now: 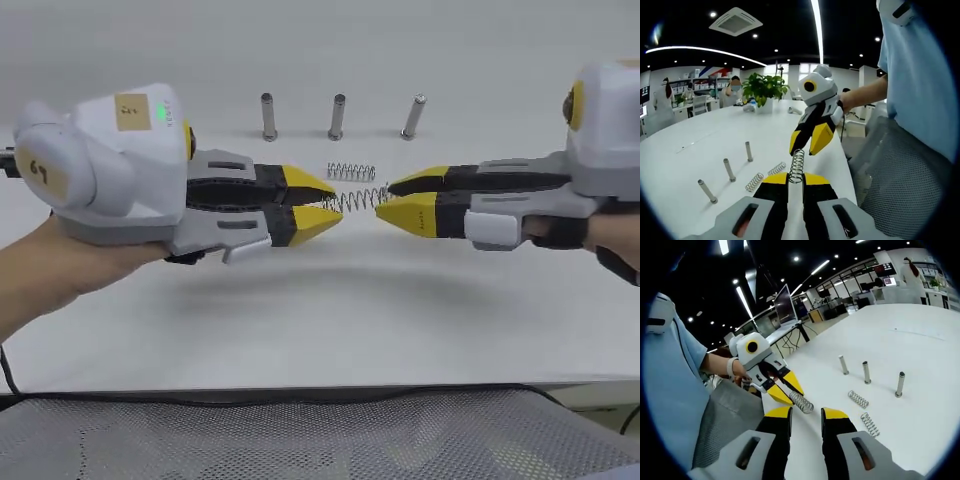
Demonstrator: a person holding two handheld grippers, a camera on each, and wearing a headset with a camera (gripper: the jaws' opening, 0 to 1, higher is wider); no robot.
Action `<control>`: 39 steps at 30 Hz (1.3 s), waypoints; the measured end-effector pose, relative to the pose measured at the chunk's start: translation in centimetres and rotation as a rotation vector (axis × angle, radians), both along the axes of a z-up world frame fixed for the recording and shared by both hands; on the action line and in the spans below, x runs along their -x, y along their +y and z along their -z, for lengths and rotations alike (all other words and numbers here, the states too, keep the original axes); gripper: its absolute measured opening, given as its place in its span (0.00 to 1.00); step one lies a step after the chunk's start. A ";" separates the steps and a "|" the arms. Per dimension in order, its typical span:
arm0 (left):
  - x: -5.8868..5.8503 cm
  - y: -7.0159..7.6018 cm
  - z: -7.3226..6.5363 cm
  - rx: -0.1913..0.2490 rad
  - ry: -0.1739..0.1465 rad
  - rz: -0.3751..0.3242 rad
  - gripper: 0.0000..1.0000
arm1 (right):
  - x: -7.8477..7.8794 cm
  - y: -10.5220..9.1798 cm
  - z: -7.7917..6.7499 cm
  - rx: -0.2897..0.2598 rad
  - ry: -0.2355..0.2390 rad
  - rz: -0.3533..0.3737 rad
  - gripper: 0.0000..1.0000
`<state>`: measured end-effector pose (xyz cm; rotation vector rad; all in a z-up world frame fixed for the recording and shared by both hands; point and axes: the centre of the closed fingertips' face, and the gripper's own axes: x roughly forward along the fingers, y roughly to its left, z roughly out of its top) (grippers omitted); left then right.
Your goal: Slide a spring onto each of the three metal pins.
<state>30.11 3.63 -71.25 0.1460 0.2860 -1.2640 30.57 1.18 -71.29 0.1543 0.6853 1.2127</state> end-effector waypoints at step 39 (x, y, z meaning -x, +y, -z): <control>0.2 -0.3 0.8 -0.056 -0.010 0.030 0.02 | 0.3 0.7 -0.8 0.100 -0.113 -0.071 0.08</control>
